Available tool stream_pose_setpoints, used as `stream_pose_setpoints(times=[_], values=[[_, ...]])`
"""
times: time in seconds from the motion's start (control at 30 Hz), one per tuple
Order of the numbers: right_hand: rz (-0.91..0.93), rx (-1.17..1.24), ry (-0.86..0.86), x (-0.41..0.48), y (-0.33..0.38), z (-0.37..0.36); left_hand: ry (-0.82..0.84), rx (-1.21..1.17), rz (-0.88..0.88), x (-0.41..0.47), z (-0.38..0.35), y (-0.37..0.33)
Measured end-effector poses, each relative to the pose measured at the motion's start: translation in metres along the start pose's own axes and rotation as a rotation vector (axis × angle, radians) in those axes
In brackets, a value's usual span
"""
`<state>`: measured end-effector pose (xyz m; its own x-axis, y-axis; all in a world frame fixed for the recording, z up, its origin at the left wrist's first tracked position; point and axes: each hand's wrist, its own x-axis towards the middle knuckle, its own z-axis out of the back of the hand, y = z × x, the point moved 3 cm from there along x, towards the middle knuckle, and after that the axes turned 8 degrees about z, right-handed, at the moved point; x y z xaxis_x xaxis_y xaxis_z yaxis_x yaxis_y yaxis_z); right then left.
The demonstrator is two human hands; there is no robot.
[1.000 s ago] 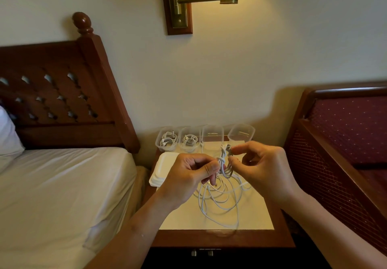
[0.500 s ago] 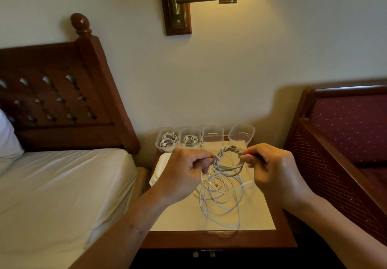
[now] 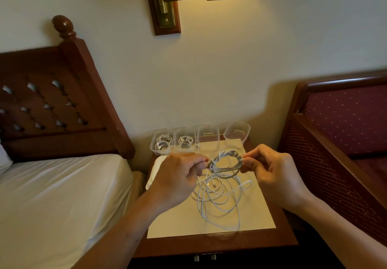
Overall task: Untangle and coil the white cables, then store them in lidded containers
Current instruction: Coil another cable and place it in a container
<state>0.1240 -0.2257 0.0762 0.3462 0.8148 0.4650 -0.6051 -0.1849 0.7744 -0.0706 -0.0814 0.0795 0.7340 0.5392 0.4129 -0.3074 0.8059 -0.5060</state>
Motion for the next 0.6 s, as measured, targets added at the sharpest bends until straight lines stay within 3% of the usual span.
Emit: stream_pose_setpoints(times=[0.17, 0.37, 0.5, 0.6], values=[[-0.091, 0.027, 0.032, 0.005, -0.016, -0.009, -0.029, 0.010, 0.025, 0.000, -0.008, 0.008], [-0.422, 0.524, -0.065, 0.016, -0.035, -0.041, 0.168, -0.270, 0.280, 0.009, -0.035, 0.030], [-0.469, 0.265, -0.005, 0.035, -0.057, -0.052, 0.247, -0.384, 0.387, 0.017, -0.054, 0.047], [-0.398, 0.075, 0.061, 0.058, -0.071, -0.063, 0.253, -0.696, 0.632, 0.032, -0.070, 0.071]])
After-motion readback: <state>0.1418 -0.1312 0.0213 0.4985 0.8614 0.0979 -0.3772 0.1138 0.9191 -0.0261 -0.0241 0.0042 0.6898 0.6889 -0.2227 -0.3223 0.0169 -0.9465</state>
